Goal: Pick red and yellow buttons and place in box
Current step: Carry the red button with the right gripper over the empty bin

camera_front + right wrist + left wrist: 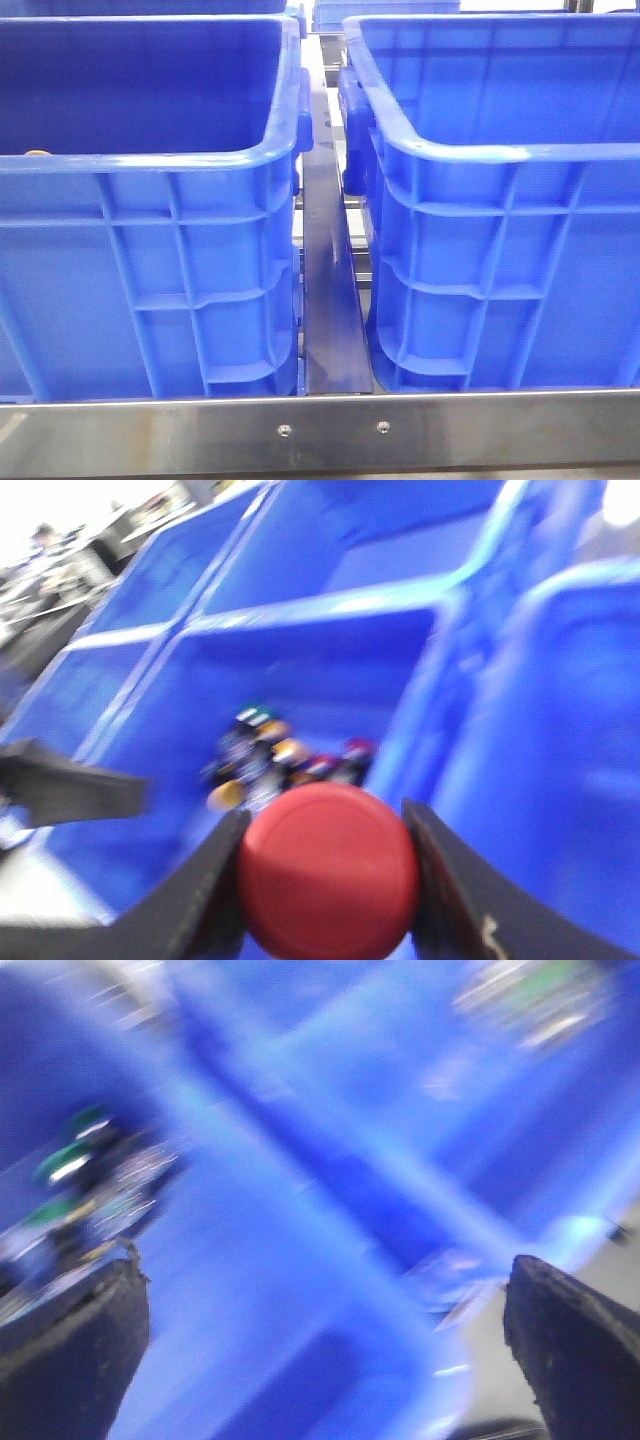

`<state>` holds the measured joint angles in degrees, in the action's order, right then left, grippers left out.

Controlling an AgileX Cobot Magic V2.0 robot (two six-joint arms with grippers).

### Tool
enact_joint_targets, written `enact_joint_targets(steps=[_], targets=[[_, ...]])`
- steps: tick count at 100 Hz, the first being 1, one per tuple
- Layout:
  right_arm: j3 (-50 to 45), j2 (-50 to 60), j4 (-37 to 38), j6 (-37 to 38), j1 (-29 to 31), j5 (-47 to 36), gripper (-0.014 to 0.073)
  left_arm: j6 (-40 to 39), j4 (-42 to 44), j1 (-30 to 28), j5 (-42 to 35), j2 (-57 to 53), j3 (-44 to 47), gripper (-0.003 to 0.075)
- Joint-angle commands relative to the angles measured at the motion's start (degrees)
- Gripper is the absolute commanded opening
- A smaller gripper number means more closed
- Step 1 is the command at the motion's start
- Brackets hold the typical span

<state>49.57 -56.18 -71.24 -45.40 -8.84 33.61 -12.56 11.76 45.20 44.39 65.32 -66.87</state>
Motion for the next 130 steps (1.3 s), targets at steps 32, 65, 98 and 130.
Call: enact_joint_targets(steps=[32,65,98,130], targets=[[2.0,1.3,11.8,-0.8,4.0,-13.2,0.0188,-1.3,0.8,-25.6,-8.9,-22.2,15.4,0.0672],[-0.3,-2.9,19.4,-0.9,4.0,-25.2,0.0188,-2.3,0.5,-36.7,-9.7,-32.3,21.4,0.049],[0.0,-19.8,19.5,-1.4,3.9,-37.6,0.0188,-2.3,0.5,-36.7,-10.5,-32.4,21.4,-0.0019],[6.8,-31.8,19.0,-1.4,2.3,-38.4,0.0188,-2.3,0.5,-36.7,-10.9,-32.4,21.4,-0.0019]])
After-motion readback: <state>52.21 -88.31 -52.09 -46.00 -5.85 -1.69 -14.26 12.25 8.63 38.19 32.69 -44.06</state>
